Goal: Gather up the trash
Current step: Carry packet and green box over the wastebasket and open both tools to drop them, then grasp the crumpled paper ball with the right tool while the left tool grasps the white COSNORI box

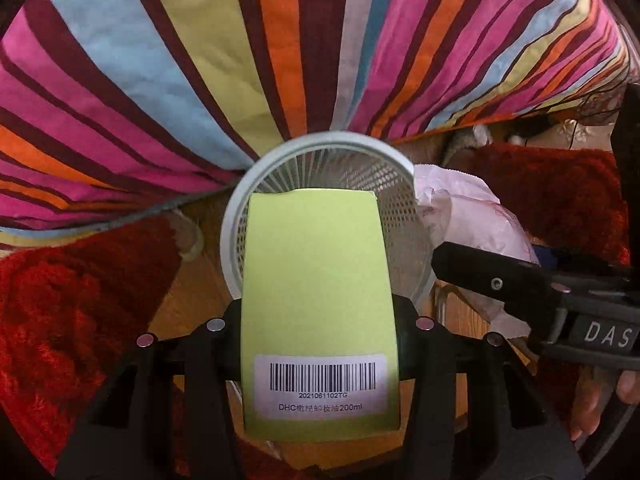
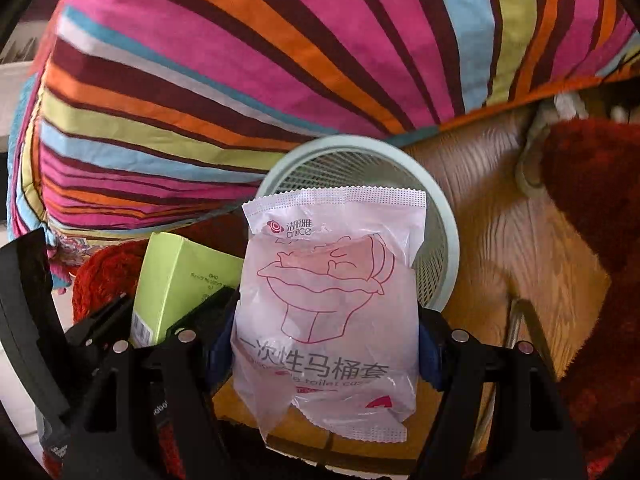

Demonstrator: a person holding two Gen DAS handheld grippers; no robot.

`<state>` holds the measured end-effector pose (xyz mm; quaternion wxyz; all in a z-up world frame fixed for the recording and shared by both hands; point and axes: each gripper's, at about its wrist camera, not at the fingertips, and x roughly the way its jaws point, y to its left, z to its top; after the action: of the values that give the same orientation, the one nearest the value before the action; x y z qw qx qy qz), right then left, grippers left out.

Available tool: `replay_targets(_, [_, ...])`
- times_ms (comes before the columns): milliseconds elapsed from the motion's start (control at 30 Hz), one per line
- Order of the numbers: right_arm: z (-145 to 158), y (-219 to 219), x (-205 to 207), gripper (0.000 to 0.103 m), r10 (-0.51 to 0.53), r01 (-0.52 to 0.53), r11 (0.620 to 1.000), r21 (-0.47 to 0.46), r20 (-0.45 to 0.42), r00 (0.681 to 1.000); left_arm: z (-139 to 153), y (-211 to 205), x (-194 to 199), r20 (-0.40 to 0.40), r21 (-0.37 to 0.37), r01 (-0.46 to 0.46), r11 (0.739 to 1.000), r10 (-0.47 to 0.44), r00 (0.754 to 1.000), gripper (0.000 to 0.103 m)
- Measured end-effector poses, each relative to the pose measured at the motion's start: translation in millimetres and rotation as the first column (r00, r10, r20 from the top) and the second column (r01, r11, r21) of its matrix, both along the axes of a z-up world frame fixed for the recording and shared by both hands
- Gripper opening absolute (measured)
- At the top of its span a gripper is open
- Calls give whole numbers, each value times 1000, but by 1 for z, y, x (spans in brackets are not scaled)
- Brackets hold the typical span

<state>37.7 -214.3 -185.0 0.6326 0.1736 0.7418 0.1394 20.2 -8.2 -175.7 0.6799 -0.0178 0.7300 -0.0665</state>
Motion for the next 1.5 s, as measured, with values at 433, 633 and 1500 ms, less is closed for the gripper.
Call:
replay_targets(433, [-41, 0, 6, 69, -20, 19, 1000, -7, -125, 992, -34, 7, 4, -137, -40, -57, 998, 51, 989, 48])
replay_targets(633, [-60, 3, 10, 69, -13, 8, 1000, -28, -166, 986, -51, 9, 7, -198, -43, -81, 996, 71, 978, 48])
replay_targets(1500, [-70, -4, 12, 89, -59, 44, 995, -91, -179, 982, -63, 20, 9, -243, -7, -134, 991, 128, 961, 79])
